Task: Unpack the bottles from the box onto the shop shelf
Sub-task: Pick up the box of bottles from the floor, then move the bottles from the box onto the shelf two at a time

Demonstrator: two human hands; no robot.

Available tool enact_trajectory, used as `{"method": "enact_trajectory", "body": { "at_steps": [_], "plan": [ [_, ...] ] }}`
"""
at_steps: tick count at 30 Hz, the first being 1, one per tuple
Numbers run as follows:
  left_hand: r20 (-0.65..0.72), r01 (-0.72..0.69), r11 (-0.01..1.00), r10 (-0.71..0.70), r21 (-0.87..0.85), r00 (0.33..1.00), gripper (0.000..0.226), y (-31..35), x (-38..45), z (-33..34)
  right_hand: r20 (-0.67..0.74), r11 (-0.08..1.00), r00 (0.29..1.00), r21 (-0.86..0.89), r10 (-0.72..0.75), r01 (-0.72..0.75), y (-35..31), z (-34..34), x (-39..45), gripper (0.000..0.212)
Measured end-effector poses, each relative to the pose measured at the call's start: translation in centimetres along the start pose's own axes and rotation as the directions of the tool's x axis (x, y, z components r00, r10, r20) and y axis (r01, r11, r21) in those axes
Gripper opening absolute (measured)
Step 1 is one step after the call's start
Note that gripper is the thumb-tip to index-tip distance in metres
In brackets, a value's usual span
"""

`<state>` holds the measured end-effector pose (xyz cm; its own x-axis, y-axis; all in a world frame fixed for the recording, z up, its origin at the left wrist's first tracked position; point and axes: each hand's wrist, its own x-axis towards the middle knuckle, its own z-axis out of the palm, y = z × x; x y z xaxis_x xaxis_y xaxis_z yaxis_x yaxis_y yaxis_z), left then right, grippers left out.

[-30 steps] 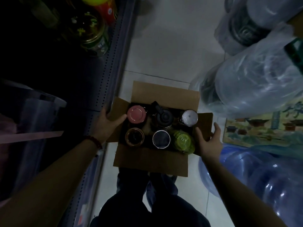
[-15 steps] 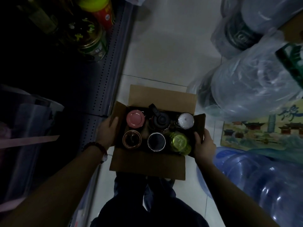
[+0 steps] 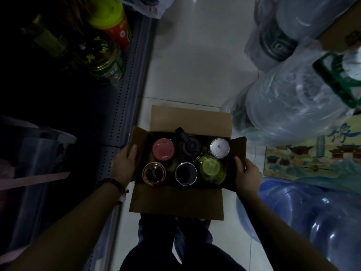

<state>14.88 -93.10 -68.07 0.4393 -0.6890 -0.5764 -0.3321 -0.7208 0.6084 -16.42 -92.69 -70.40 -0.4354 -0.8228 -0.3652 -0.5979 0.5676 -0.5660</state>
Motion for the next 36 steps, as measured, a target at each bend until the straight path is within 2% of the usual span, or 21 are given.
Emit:
{"method": "enact_trajectory", "body": {
  "at_steps": [10,14,24,31,36],
  "plan": [
    [0.001,-0.051,0.997,0.051,0.063,0.999,0.037,9.2,-5.4,-7.3,-0.002,1.0,1.0,0.006,-0.026,0.026,-7.9,-9.9,-3.7,0.036],
    [0.017,-0.134,0.987,0.133,0.086,0.991,0.041,14.0,-7.9,-11.1,-0.053,0.999,0.998,0.047,-0.021,0.024,-13.1,-15.9,-6.3,0.034],
    [0.073,-0.309,0.939,0.301,0.151,0.951,0.033,29.0,-14.7,-19.7,-0.179,0.997,0.984,0.081,0.021,-0.006,-24.1,-29.5,-12.3,0.036],
    [0.139,-0.439,0.879,0.419,0.184,0.897,0.035,37.5,-20.3,-23.3,-0.236,0.989,0.97,0.142,0.064,-0.031,-28.1,-37.9,-16.5,0.039],
    [0.227,-0.523,0.827,0.48,0.206,0.847,0.034,40.7,-23.6,-23.4,-0.286,0.977,0.947,0.19,0.148,-0.095,-27.6,-41.6,-19.8,0.037]
  ]
}}
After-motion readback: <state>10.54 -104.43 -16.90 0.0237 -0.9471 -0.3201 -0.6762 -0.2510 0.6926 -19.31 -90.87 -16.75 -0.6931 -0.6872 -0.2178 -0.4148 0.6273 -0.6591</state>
